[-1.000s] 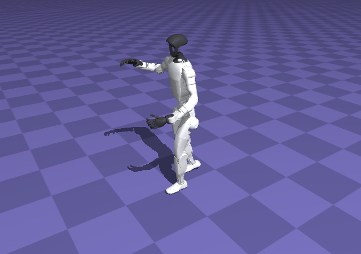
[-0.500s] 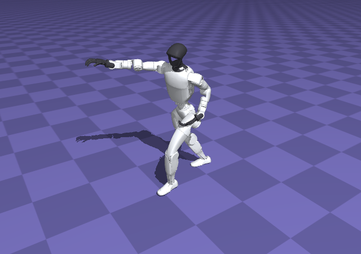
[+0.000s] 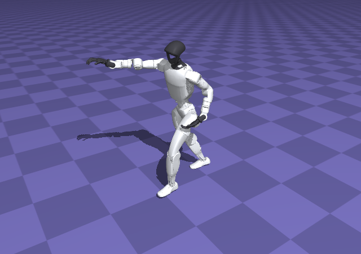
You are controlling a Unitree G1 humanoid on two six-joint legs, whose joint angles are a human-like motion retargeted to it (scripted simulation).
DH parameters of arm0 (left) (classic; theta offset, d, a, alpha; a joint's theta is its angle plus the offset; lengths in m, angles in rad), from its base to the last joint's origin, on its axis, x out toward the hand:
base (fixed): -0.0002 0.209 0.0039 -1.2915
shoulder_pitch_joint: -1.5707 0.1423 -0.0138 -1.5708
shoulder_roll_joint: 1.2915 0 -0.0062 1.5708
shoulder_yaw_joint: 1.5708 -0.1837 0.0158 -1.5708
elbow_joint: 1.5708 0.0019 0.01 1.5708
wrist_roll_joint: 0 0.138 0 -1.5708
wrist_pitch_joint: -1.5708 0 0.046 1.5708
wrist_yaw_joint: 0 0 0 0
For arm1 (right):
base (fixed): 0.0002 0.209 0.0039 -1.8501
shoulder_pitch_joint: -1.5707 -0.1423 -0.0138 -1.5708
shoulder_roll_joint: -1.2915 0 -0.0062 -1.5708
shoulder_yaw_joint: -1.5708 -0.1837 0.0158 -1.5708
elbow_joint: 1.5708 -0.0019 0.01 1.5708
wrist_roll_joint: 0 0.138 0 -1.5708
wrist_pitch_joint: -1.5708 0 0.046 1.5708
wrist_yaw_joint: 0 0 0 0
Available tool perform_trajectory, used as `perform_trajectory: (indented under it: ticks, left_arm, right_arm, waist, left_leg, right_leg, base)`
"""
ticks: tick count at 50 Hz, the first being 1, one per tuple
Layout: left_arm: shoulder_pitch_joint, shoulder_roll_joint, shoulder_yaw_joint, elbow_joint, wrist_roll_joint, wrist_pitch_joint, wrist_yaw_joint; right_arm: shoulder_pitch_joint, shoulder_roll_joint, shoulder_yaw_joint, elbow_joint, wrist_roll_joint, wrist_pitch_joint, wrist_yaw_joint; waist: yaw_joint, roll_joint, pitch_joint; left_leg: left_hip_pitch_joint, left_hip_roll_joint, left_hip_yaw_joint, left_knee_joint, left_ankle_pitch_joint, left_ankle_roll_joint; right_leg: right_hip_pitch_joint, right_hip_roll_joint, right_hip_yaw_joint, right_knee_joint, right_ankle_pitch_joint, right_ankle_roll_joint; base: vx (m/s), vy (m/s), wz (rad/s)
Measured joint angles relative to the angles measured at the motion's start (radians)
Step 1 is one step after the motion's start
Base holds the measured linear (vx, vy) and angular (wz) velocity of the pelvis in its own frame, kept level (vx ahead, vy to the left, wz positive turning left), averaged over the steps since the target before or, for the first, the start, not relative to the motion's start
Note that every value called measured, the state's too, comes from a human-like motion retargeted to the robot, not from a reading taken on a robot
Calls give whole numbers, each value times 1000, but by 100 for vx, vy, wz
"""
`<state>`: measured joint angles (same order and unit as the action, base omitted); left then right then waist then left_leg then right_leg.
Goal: Kungfu
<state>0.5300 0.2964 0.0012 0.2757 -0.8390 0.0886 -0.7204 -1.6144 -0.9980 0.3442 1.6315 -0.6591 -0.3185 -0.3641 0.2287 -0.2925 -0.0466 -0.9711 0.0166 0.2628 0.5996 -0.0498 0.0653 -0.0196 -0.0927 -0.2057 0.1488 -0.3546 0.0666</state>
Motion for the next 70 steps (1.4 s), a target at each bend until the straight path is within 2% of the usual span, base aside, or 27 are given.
perform_trajectory:
  ticks: [3, 6, 10, 12, 16, 18, 20, 23, 26, 31, 35, 39, 42, 45, 48, 51, 52, 53, 55, 58, 60, 62, 65, 67, 70]
  left_arm:
    - [-26, 29, 82, 49, 72, -27, 34]
    - [-59, 86, 167, 161, 228, -81, 56]
    - [-139, 179, 261, 409, 526, -213, 135]
    - [-216, 220, 283, 585, 714, -307, 216]
    - [-401, 252, 255, 902, 1029, -430, 442]
    - [-507, 248, 219, 1047, 1140, -444, 551]
    - [-620, 227, 173, 1174, 1192, -443, 633]
    - [-775, 171, 109, 1257, 1196, -446, 667]
    - [-934, 82, 67, 1225, 1198, -456, 672]
    - [-1219, -44, -38, 1080, 1152, -516, 693]
    - [-1427, -136, -98, 909, 1072, -572, 704]
    - [-1574, -206, -178, 665, 944, -612, 730]
    - [-1664, -225, -226, 508, 927, -633, 757]
    - [-1730, -248, -253, 408, 936, -634, 810]
    - [-1762, -295, -274, 363, 891, -654, 817]
    - [-1780, -323, -292, 329, 780, -686, 762]
    - [-1783, -329, -296, 324, 756, -687, 752]
    - [-1783, -332, -300, 319, 741, -689, 747]
    - [-1782, -339, -301, 318, 723, -687, 748]
    - [-1746, -345, -274, 305, 719, -683, 742]
    - [-1741, -316, -281, 301, 713, -698, 770]
    - [-1737, -297, -282, 316, 723, -694, 787]
    - [-1708, -283, -261, 367, 756, -678, 796]
    - [-1684, -262, -248, 426, 796, -667, 811]
    - [-1617, -225, -206, 538, 909, -645, 797]
  right_arm:
    - [24, 4, -19, -7, 11, -15, -23]
    - [55, 15, -46, -16, 28, -39, -27]
    - [112, 43, -96, -46, 76, -72, -43]
    - [155, 64, -133, -73, 113, -112, -39]
    - [259, 125, -208, -172, 253, -235, 52]
    - [311, 167, -238, -237, 385, -309, 143]
    - [362, 224, -276, -319, 534, -369, 251]
    - [424, 318, -299, -453, 712, -389, 350]
    - [478, 397, -292, -617, 804, -391, 402]
    - [512, 462, -201, -967, 1029, -373, 530]
    - [472, 463, -101, -1244, 1143, -367, 588]
    - [408, 460, -11, -1429, 1159, -378, 619]
    - [377, 472, 37, -1486, 1163, -380, 614]
    - [362, 482, 69, -1498, 1223, -368, 626]
    - [371, 484, 76, -1475, 1278, -353, 652]
    - [371, 460, 59, -1456, 1317, -356, 676]
    - [370, 456, 55, -1456, 1315, -362, 672]
    - [368, 455, 52, -1457, 1305, -368, 663]
    - [362, 457, 49, -1457, 1294, -378, 652]
    - [387, 473, 33, -1472, 1292, -377, 669]
    - [385, 488, 27, -1476, 1304, -378, 656]
    - [376, 491, 35, -1463, 1322, -376, 639]
    - [394, 495, 41, -1430, 1336, -340, 656]
    - [427, 496, 31, -1411, 1357, -308, 686]
    - [509, 517, 2, -1378, 1349, -268, 712]
  waist:
    - [0, -5, 0]
    - [-5, -10, -3]
    - [-6, -20, -6]
    - [-4, -23, -12]
    - [7, -11, -18]
    - [4, 16, -16]
    - [-13, 53, -14]
    - [-42, 101, -25]
    - [-71, 133, -46]
    - [-149, 182, -73]
    - [-214, 213, -88]
    - [-264, 241, -91]
    - [-305, 256, -86]
    - [-333, 272, -94]
    - [-350, 290, -113]
    - [-348, 289, -129]
    - [-345, 289, -133]
    - [-335, 296, -137]
    - [-332, 303, -144]
    - [-310, 313, -192]
    - [-316, 332, -163]
    - [-339, 351, -137]
    - [-362, 372, -153]
    - [-368, 373, -178]
    - [-407, 364, -183]
  left_leg:
    - [17, -12, 1, -6, -4, 12]
    - [38, -27, 1, -13, -9, 29]
    - [83, -58, -7, -28, -37, 41]
    - [115, -67, -11, -43, -55, 39]
    - [210, -72, -22, -101, -79, 31]
    - [271, -73, -41, -142, -80, 35]
    - [331, -76, -75, -178, -79, 43]
    - [419, -80, -119, -223, -84, 58]
    - [505, -85, -145, -278, -84, 63]
    - [626, -85, -172, -346, -91, 62]
    - [718, -102, -172, -391, -101, 65]
    - [820, -126, -174, -425, -109, 69]
    - [904, -131, -166, -440, -118, 70]
    - [970, -115, -158, -453, -134, 67]
    - [1026, -98, -173, -464, -145, 58]
    - [1059, -102, -190, -456, -147, 38]
    - [1071, -100, -188, -451, -144, 29]
    - [1080, -87, -175, -445, -141, 17]
    - [1109, -70, -165, -433, -132, -14]
    - [1111, -63, -126, -412, -43, -82]
    - [1125, -38, -86, -401, 43, -142]
    - [1142, -13, -62, -398, 121, -214]
    - [1158, 6, -45, -425, 234, -306]
    - [1142, -34, -38, -443, 308, -327]
    - [1083, -122, 5, -367, 406, -327]
  right_leg:
    - [7, -14, -8, -6, 91, 29]
    - [18, -31, -21, -12, 195, 63]
    - [30, -65, -32, -3, 367, 102]
    - [36, -83, -45, 10, 468, 122]
    - [22, -113, -37, 102, 686, 175]
    - [-3, -115, -18, 191, 782, 176]
    - [-41, -109, -13, 293, 835, 178]
    - [-149, -64, 55, 444, 619, 172]
    - [-285, 34, 190, 527, 455, 164]
    - [-498, 92, 192, 501, 339, 92]
    - [-641, 146, 211, 395, 353, 59]
    - [-709, 173, 244, 238, 447, 34]
    - [-706, 161, 250, 107, 524, 15]
    - [-698, 147, 243, 22, 561, -69]
    - [-663, 131, 250, -22, 581, -121]
    - [-606, 117, 306, -4, 697, -126]
    - [-576, 119, 327, 11, 698, -133]
    - [-546, 135, 339, 30, 589, -164]
    - [-472, 84, 83, 49, 534, -214]
    - [-504, 142, 222, 52, 518, -188]
    - [-475, 186, 251, 40, 480, -173]
    - [-420, 174, 168, 13, 439, -150]
    - [-397, 193, 128, -6, 424, -153]
    - [-414, 181, 150, -9, 422, -148]
    - [-426, 103, 189, 3, 403, -81]
  base:
    - [28, 3, -4]
    - [30, 3, -4]
    - [37, 6, -12]
    - [44, 7, -21]
    - [38, 9, -35]
    - [29, 12, -19]
    - [30, 13, 4]
    - [32, 10, -10]
    - [33, 6, -21]
    - [34, 0, 20]
    - [38, 0, 33]
    - [46, 0, 46]
    - [58, -14, 79]
    - [60, -21, 74]
    - [62, -23, 72]
    - [69, -34, 54]
    - [64, -36, 19]
    - [67, -40, 8]
    - [75, -43, 5]
    - [52, -20, -38]
    - [29, -25, -49]
    - [35, -30, -10]
    - [41, -24, -18]
    - [28, -3, -31]
    - [16, 28, 10]
